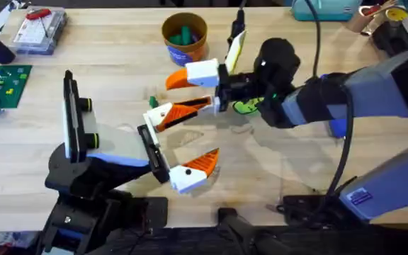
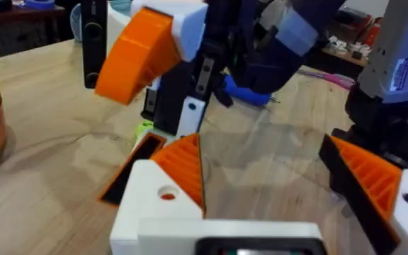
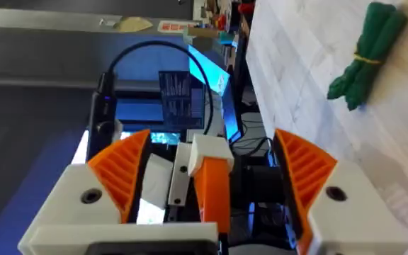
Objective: Pick up the gripper from the table and insert it into the empty holder that is missing its gripper. Then pick up a screw, insert it into the mounting hole, and use the screwdriver to tighten it. Finally, clean up the table by picking up the vegetable and placing it into the bucket.
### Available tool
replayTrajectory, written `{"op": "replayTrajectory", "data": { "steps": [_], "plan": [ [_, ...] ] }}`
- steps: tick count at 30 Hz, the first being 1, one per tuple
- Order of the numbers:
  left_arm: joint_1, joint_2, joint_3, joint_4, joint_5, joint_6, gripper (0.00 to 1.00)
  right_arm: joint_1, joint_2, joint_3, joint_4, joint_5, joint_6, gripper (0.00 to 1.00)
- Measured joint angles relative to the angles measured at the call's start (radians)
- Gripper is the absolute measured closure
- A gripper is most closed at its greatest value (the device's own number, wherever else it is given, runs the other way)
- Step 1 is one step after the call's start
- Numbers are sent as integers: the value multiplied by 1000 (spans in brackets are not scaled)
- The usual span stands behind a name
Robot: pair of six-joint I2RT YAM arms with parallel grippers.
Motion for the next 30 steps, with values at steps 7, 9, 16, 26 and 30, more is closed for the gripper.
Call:
{"op": "replayTrajectory", "data": {
  "steps": [7, 9, 16, 26, 30],
  "plan": [
    [0, 0, 0, 0, 0, 0, 11, -90, 0, 0, 0, -120, 23, 6],
    [0, 0, 0, 0, 1, 0, 11, -102, 0, 0, 0, -163, 28, 6],
    [0, 0, 0, 0, 3, 0, 11, -103, 0, 0, 1, -276, 34, 7],
    [0, 0, 0, -3, 35, 61, 11, -103, 0, 0, 11, -323, 34, 7],
    [0, 0, 0, -7, 62, 105, 11, -103, 0, 0, 11, -330, 34, 7]
  ]
}}
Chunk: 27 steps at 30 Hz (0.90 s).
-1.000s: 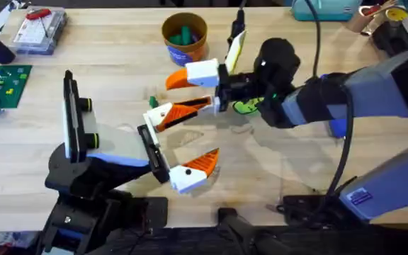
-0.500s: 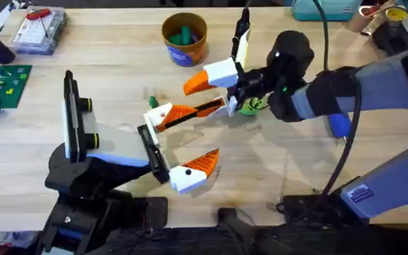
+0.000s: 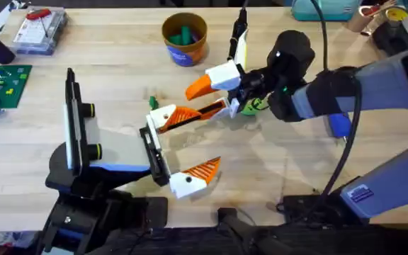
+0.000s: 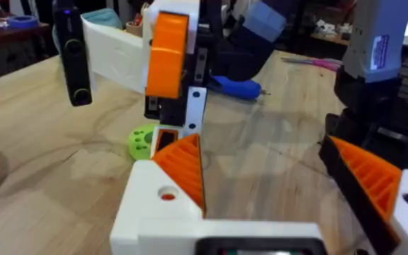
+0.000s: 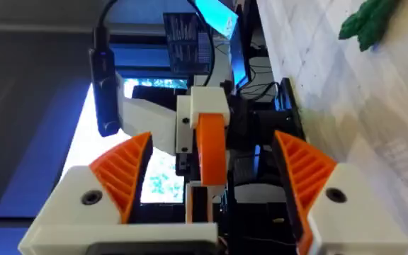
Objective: Pick up the gripper from the table and insert it into the empty holder that is missing its gripper. Then pick up a screw, insert it into the mounting hole, and use the screwdriver to tighten it. Finally, clean up the table by picking up the vegetable and placing it into the bucket.
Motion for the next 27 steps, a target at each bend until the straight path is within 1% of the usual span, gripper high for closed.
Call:
{"op": "replayTrajectory", "data": {
  "steps": [4, 14, 17, 21, 23, 27],
  "plan": [
    [0, 0, 0, 0, 10, 17, 11, 0, 0, 0, 0, -2, 0, 7],
    [0, 0, 0, -2, 20, 26, 11, -4, 0, -5, 47, -26, 3, 7],
    [0, 0, 0, -2, 20, 28, 11, -5, 0, -48, 102, 9, 10, 7],
    [0, 0, 0, -2, 20, 28, 11, -6, -3, -139, 236, 53, 43, 7],
    [0, 0, 0, -2, 20, 29, 11, -6, -8, -166, 247, 76, 57, 7],
    [0, 0, 0, -2, 20, 29, 11, -5, -8, -184, 248, 107, 71, 7]
  ]
}}
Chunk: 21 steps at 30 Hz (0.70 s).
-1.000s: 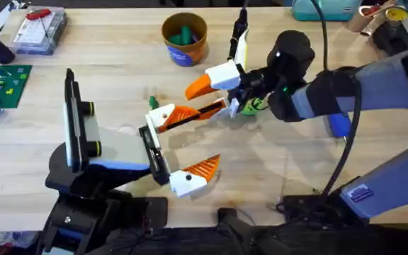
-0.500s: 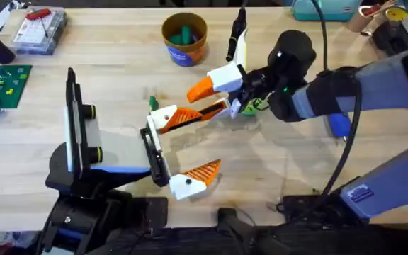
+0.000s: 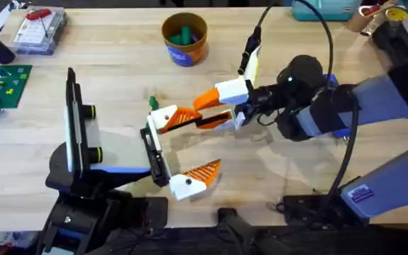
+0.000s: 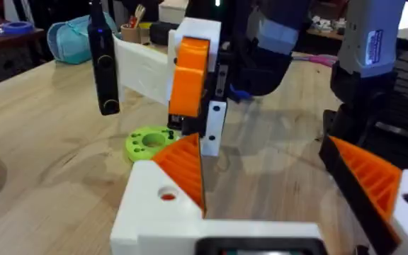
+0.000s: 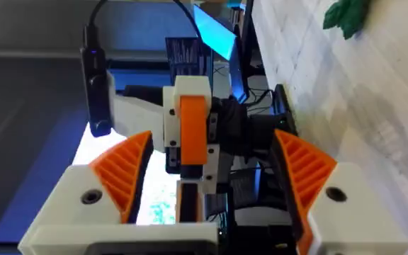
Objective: Pick up the gripper from the table and insert it into the empty holder that is missing its gripper. Then pick up a screw, insert it into the mounting hole, and use the screwdriver to tighten it. Finally, clean up the table by picking up the vegetable and placing it into the bucket.
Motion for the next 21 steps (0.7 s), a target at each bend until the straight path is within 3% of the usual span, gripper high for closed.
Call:
{"op": "replayTrajectory", "data": {
  "steps": [8, 12, 21],
  "plan": [
    [0, 0, 0, 0, 0, 0, 11, 12, 0, 0, 3, 40, -1, 96],
    [0, 0, 0, 0, 0, 0, 11, 27, 0, 0, 4, 47, 0, 201],
    [0, 0, 0, 0, 0, 0, 11, 42, -3, 0, 3, 47, 0, 218]
  ]
}}
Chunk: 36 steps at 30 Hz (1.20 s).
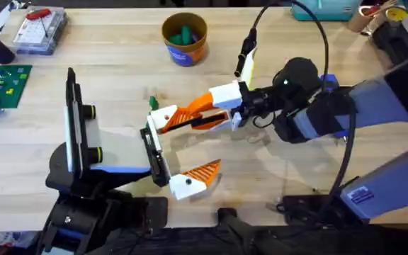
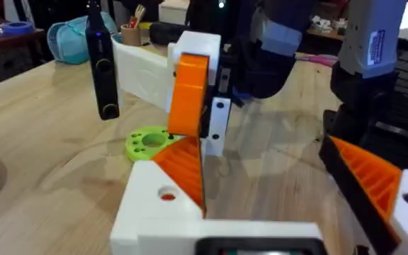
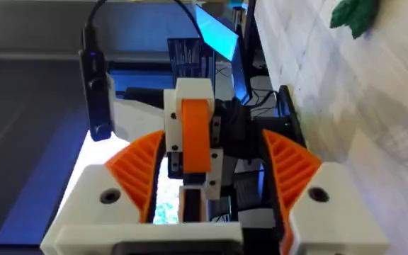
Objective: Pick up the gripper from the table and insert it into the empty holder that is missing its gripper. Then pick up a screw, insert it into the mounting hole, and use the screwdriver to tighten it. Finally, clean up the table by picking up the vegetable and placing it into the bucket.
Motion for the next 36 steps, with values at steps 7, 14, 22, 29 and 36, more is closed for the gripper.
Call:
{"op": "replayTrajectory", "data": {
  "steps": [7, 14, 22, 29, 36],
  "plan": [
    [0, 0, 0, 0, 0, 0, 11, 0, -86, 0, 3, 0, 13, 222],
    [0, 0, 0, 0, 0, 0, 11, 0, -97, 0, -24, 2, 32, 328],
    [0, 0, 0, 0, 0, 0, 11, 0, -97, 0, -70, 8, 25, 409],
    [0, 0, 0, 0, 0, 0, 11, 0, -97, 0, -82, 32, -3, 556],
    [0, 0, 0, 1, 0, 8, 11, 3, -95, -1, -90, 49, -13, 860]
  ]
}}
